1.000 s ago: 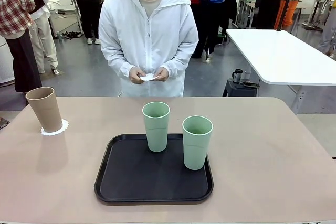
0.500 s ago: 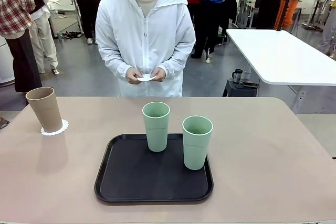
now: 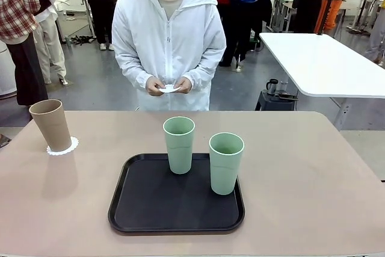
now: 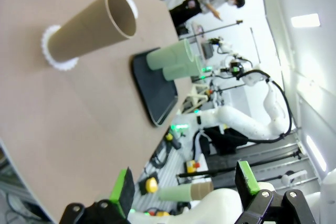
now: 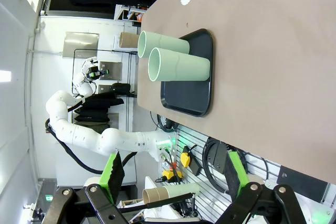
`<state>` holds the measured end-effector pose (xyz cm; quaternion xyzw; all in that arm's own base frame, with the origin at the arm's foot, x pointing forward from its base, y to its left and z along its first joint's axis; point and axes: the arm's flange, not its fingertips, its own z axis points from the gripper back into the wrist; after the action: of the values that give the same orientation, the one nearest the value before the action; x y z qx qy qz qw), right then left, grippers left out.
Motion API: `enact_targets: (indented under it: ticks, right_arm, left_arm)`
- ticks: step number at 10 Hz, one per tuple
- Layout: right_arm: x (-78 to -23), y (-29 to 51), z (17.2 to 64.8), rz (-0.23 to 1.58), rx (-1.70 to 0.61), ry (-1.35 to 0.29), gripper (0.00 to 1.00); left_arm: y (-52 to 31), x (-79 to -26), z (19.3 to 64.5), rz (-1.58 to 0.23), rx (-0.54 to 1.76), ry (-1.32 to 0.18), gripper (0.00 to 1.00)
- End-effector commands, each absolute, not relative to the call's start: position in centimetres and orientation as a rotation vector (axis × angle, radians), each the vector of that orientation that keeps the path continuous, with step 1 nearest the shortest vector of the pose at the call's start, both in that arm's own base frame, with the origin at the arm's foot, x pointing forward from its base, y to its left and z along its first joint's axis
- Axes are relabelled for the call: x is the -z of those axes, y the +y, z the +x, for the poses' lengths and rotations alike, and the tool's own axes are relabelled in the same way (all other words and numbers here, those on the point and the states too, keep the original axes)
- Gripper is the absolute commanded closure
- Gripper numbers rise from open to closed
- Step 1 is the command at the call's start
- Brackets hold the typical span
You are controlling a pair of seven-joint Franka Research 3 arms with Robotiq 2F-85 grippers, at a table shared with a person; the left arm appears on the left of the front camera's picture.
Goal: Place coasters on the table and set cups on them.
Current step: Take one Reusable plastic cup from the Flat Tray and place it on a coaster set by the human.
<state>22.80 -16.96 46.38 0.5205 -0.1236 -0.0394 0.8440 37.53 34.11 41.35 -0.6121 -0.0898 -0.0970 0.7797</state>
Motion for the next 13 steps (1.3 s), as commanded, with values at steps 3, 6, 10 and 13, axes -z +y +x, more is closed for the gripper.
enact_targets:
  ticks: [3, 6, 10, 13]
  right_arm:
    - [-46.4, -17.0, 22.8, 1.111, 0.080, -0.266, 0.00]
    - [-46.4, -17.0, 22.8, 1.111, 0.080, -0.266, 0.00]
    - [-54.0, -16.1, 28.9, 0.771, -0.208, -0.414, 0.00]
    - [-59.0, -10.7, 31.5, 0.478, -0.411, -0.471, 0.00]
  left_arm:
    - [34.1, -41.3, 37.4, -1.322, 0.204, -0.194, 0.00]
    - [34.1, -41.3, 37.4, -1.322, 0.204, -0.194, 0.00]
    - [34.1, -41.3, 37.4, -1.322, 0.204, -0.194, 0.00]
    - [34.1, -41.3, 37.4, -1.322, 0.204, -0.194, 0.00]
